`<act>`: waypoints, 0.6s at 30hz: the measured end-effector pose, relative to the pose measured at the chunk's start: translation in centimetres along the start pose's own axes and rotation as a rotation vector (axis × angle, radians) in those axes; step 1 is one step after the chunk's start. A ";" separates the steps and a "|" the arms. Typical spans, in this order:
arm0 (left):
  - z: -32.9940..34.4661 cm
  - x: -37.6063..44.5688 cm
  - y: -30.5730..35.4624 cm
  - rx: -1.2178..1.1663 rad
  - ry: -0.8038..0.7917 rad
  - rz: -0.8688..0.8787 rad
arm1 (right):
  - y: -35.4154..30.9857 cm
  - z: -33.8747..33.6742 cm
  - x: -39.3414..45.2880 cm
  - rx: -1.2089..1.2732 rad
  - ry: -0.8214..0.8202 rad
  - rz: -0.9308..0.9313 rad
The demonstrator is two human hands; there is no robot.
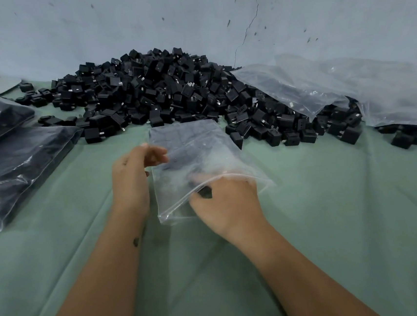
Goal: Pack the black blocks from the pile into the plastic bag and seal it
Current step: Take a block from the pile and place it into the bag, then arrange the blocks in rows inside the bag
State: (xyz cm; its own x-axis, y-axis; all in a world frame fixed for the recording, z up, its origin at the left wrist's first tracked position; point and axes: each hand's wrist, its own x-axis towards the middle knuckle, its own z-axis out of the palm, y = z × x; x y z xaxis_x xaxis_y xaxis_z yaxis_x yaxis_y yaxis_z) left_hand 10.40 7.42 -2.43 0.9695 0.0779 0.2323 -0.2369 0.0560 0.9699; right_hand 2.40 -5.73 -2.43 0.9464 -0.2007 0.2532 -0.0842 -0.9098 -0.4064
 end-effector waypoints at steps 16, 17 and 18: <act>0.7 -0.2 -0.1 0.114 -0.005 -0.009 | 0.5 0.0 0.5 -0.142 -0.047 -0.035; 0.7 -0.2 -0.1 0.112 -0.004 -0.011 | 0.6 0.0 0.8 -0.126 -0.079 -0.016; 0.7 -0.1 -0.1 0.110 -0.002 -0.012 | 0.8 0.1 1.2 -0.123 -0.106 0.006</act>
State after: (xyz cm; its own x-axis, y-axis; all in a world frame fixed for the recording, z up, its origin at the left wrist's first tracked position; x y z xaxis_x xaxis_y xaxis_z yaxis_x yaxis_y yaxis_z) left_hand 10.34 6.71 -2.49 0.9724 0.0761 0.2205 -0.2170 -0.0523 0.9748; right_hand 3.53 -6.69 -2.52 0.9729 -0.1725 0.1540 -0.1212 -0.9476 -0.2956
